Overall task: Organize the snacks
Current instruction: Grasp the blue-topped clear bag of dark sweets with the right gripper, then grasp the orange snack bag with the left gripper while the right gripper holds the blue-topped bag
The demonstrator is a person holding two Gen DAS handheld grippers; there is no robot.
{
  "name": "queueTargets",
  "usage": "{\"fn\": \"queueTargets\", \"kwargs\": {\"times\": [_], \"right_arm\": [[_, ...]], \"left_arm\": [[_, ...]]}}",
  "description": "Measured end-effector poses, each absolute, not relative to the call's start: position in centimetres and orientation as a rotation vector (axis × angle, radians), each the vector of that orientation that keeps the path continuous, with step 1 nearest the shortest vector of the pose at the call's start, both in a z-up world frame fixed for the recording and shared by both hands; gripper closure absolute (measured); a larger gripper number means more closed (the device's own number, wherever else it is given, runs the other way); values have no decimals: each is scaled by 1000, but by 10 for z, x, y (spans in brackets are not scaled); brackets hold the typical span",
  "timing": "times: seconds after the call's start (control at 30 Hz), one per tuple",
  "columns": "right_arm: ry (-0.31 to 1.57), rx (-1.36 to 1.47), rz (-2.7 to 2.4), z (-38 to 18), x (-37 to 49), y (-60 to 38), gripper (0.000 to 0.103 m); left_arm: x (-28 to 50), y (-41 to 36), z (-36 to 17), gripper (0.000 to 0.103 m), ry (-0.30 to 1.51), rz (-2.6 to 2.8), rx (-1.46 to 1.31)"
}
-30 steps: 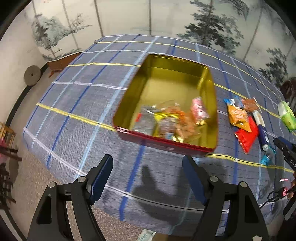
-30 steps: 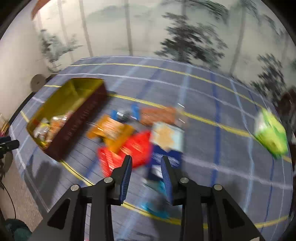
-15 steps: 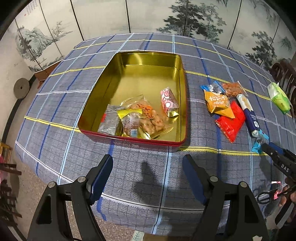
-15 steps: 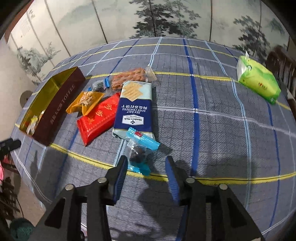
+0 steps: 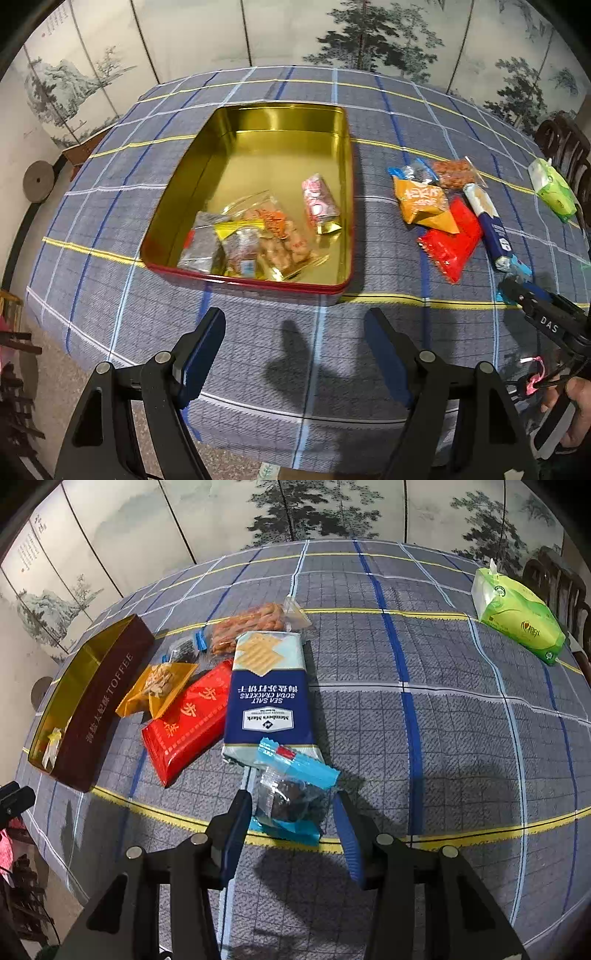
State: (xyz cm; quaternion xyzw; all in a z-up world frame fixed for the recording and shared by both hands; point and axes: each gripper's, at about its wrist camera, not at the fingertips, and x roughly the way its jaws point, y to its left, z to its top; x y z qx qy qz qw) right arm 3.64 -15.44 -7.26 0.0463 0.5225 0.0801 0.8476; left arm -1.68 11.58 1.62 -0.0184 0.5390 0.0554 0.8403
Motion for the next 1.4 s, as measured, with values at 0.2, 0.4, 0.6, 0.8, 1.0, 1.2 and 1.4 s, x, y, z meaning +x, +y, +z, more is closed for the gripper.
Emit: {"fn": "queueTargets", "kwargs": {"times": [0.2, 0.4, 0.6, 0.8, 1.0, 1.2, 1.4], "right_arm": [[1091, 84, 162, -73, 35, -150, 60], [1070, 54, 166, -70, 33, -155, 75], [1044, -1, 124, -68, 34, -171, 76], [992, -14, 65, -68, 53, -199, 76], [931, -82, 19, -71, 76, -210, 76], [906, -116, 10, -75, 91, -217, 76], [889, -161, 29, -77, 100, -225, 76]], "left_arm": [[-11, 96, 17, 28, 1133, 65, -11], [-6, 84, 11, 28, 1143, 34, 3], [-1, 77, 8, 28, 1151, 7, -10], [5, 72, 4, 28, 1161, -12, -37], [15, 66, 2, 28, 1175, -22, -52], [28, 55, 5, 28, 1164, -32, -37], [42, 43, 8, 28, 1134, -54, 10]]}}
